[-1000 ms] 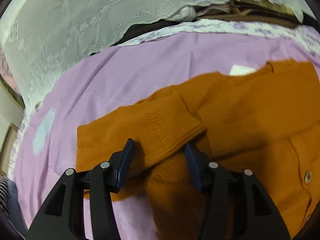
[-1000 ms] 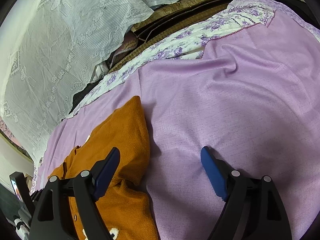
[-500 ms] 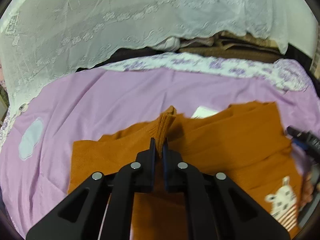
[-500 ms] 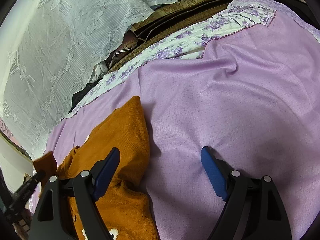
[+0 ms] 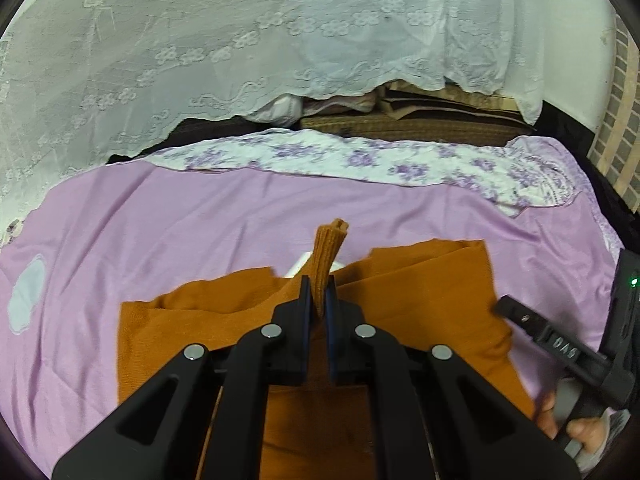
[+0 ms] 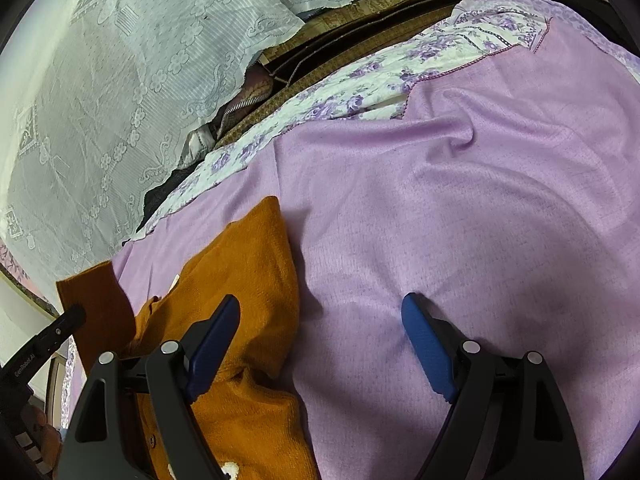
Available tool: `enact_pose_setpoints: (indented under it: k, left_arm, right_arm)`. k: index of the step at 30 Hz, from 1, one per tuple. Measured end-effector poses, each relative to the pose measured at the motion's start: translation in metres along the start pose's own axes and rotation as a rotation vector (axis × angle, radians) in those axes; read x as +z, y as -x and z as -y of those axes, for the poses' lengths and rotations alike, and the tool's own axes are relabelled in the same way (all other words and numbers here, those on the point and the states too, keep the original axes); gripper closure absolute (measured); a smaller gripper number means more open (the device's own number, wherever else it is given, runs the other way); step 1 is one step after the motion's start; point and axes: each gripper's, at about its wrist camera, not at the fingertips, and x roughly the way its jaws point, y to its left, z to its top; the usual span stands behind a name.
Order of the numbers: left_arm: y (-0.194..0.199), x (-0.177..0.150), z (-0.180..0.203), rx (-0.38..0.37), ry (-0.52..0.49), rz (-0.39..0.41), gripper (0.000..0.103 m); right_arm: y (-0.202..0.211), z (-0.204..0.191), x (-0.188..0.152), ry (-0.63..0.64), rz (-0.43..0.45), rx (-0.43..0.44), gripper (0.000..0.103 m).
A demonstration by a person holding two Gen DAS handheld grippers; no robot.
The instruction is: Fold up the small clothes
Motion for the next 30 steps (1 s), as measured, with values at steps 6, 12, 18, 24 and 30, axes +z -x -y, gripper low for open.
enact_pose_setpoints:
  k: [6, 12, 18, 24, 30]
  left_arm:
    - [-0.008, 0.001, 0.022, -0.039, 0.023, 0.006, 0.098]
    - [-0.025, -0.010, 0.049, -0.061, 0.015, -0.019, 0.098]
    - [-0.042, -0.024, 0.062, -0.071, 0.006, -0.060, 0.094]
    - [-0.020, -0.036, 0.059, -0.037, -0.038, -0.019, 0.024]
    - [0.029, -0.040, -0.004, 0.075, -0.035, 0.056, 0.010]
  right_arm:
    - [0.000, 0.000, 0.000, -0.011, -0.001, 0.005, 0.020]
    - [0.000, 0.001, 0.001, -0.019, -0.001, 0.011, 0.020]
    - [0.000, 0.001, 0.001, -0.020, -0.001, 0.011, 0.019]
    - [0.004, 0.005, 0.003, -0.059, 0.007, 0.040, 0.021]
    - [0.032, -0.013, 0.013, -0.007, 0.052, 0.205, 0.045]
